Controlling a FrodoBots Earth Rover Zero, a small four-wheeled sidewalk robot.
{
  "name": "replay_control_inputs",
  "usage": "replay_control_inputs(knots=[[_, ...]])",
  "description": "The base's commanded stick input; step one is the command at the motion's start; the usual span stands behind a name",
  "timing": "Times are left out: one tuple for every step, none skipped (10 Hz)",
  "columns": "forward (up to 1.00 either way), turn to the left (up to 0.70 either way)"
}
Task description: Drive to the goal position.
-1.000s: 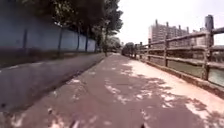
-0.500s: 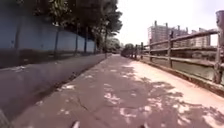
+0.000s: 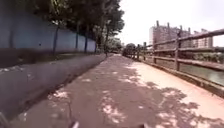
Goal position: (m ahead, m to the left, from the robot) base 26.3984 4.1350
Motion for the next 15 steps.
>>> replay_control_inputs(knots=[[0.70, 0.00], [0.70, 0.00], [0.70, 0.00], [0.70, 0.00], [0.70, 0.00], [0.70, 0.00], [0.70, 0.00], [0.70, 0.00], [0.70, 0.00], [0.70, 0.00], [0.70, 0.00], [0.70, 0.00], [0.70, 0.00], [0.70, 0.00], [0.70, -0.01]])
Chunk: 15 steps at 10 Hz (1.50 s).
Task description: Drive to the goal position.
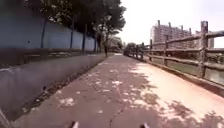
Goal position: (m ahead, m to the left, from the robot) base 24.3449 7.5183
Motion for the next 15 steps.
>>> replay_control_inputs(knots=[[0.70, -0.18], [0.70, -0.35], [0.70, -0.31], [0.70, -0.20], [0.70, -0.03], [0.70, 0.00], [0.70, 0.00], [0.70, 0.00], [0.70, -0.34], [0.70, -0.35], [0.70, -0.35], [0.70, -0.35], [0.70, -0.35], [0.70, -0.17], [0.70, -0.02]])
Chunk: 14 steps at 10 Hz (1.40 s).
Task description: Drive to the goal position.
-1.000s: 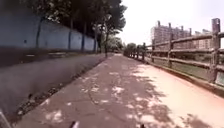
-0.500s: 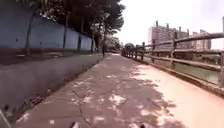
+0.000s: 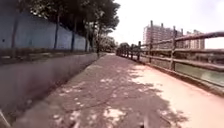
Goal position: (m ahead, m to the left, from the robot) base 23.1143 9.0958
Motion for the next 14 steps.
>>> replay_control_inputs(knots=[[0.70, 0.00], [0.70, 0.00], [0.70, 0.00], [0.70, 0.00], [0.70, 0.00], [0.70, 0.00], [0.70, 0.00], [0.70, 0.00], [0.70, -0.05], [0.70, -0.23], [0.70, -0.33], [0.70, -0.30], [0.70, -0.23], [0.70, -0.04]])
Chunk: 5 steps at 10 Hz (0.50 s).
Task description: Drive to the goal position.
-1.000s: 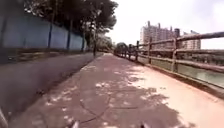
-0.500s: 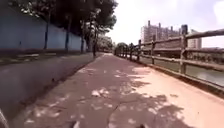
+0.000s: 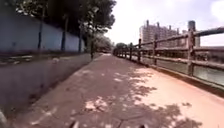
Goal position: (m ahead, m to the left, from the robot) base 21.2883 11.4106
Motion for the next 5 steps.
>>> replay_control_inputs(knots=[[0.70, 0.00], [0.70, 0.00], [0.70, 0.00], [0.70, 0.00], [0.70, 0.00]])
